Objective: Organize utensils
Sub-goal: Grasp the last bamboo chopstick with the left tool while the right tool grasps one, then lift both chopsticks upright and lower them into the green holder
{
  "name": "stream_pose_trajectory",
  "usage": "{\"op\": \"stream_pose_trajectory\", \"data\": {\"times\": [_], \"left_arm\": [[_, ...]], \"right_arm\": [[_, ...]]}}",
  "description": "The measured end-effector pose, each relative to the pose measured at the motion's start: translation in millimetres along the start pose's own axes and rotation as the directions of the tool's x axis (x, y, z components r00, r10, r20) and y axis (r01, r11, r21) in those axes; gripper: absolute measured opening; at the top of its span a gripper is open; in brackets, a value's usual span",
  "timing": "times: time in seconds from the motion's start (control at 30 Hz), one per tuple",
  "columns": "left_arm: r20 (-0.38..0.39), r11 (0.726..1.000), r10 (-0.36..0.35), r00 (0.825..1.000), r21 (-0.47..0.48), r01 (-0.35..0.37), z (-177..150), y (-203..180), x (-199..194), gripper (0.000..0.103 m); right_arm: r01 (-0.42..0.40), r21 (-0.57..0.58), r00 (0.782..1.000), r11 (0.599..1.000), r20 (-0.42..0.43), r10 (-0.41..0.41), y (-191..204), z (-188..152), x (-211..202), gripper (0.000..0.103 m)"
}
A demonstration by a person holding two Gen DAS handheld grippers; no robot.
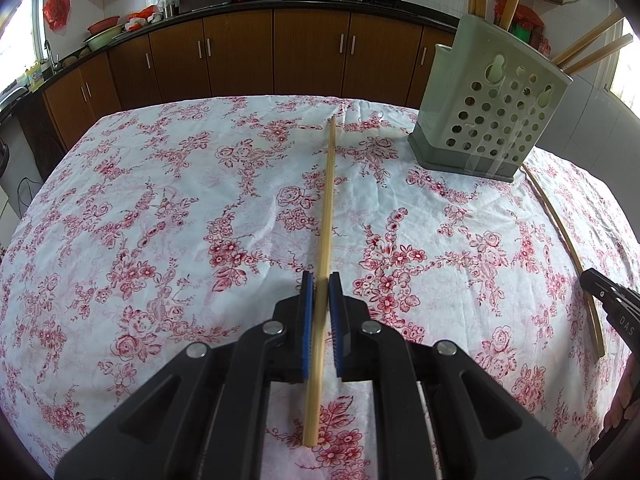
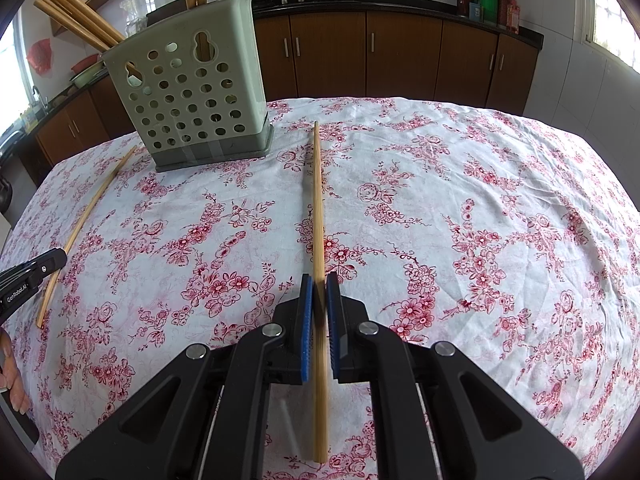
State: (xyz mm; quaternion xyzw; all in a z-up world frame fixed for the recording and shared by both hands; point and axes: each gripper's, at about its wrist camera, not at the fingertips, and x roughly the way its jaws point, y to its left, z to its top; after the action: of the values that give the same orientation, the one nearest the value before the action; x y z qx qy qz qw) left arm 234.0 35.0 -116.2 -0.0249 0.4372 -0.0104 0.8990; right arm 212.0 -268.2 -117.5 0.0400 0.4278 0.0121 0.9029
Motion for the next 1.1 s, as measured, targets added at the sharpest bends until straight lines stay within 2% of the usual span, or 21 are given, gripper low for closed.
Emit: {"op": "stream_pose_trajectory", "data": {"times": [0.53, 0.9, 1.0, 1.1], "left_arm": [[0.001, 1.0, -0.007, 1.0, -0.004, 0.007, 0, 1, -1, 0.011], [-0.003, 0.995, 0.038, 0.999, 0.096, -0.038, -19, -4, -16, 0.009], [-0.014, 0.994, 0.032, 0.999, 0.102, -0.031, -16, -3, -20, 0.008], [0.04, 0.993, 0.019, 0.999, 0.114, -0.023, -8, -3, -42, 0.008]], "right_arm": [[-0.005, 0.004, 1.0, 1.0, 0.0, 0.005, -1, 0, 0, 0.008], [-0.043, 0.016, 0.999, 0.999, 0.0, 0.043, -8, -11, -9, 0.007], [-0.033, 0.023, 0.999, 0.999, 0.028, 0.032, -9, -10, -16, 0.007], [-0.035, 0.026, 0.994, 0.999, 0.106, 0.032, -11, -1, -41, 0.007]]}}
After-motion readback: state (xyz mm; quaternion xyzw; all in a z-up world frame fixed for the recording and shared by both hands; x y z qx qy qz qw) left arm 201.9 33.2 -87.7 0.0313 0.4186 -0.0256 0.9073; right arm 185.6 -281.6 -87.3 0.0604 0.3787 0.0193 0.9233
